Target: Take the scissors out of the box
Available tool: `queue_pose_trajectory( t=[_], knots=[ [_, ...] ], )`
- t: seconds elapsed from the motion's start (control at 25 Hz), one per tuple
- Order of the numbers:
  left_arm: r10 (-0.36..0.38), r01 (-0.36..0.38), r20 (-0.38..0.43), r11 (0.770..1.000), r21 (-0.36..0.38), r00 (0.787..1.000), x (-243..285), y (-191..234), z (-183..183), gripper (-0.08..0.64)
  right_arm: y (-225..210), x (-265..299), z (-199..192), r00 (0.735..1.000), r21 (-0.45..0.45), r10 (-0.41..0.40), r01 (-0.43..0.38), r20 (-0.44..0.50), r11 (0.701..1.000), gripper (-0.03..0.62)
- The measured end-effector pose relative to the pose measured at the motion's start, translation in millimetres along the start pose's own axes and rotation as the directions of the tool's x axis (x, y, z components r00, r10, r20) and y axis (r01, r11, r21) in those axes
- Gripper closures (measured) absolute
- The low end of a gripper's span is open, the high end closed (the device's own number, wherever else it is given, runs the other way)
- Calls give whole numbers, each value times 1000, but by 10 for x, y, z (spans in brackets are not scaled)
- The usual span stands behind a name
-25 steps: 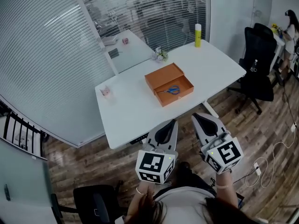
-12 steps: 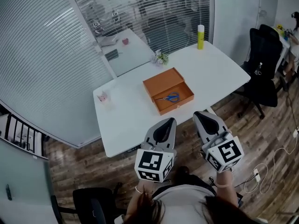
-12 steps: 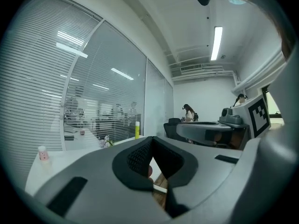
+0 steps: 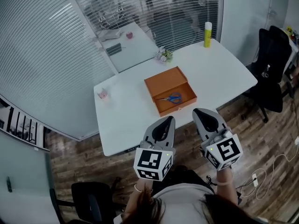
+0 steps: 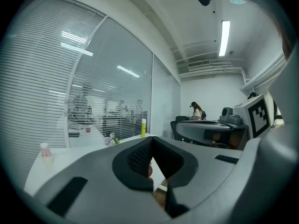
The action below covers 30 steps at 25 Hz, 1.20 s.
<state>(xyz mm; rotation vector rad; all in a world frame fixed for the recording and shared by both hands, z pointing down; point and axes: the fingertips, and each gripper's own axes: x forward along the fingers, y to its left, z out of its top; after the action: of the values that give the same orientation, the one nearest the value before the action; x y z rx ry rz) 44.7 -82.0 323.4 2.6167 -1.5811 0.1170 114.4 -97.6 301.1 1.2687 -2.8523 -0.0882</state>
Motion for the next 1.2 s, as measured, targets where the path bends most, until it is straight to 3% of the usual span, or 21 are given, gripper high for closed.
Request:
queue_pose_trajectory(
  t=[0.8, 1.2],
  knots=[
    [-13, 12, -54, 1000, -8, 998, 532, 487, -273, 543, -235, 753, -371, 994, -75, 47, -55, -94, 996, 563],
    [-10, 8, -54, 999, -51, 999, 847, 827, -359, 543, -410, 1189, -629, 980, -126, 74, -98, -184, 987, 547]
  ],
)
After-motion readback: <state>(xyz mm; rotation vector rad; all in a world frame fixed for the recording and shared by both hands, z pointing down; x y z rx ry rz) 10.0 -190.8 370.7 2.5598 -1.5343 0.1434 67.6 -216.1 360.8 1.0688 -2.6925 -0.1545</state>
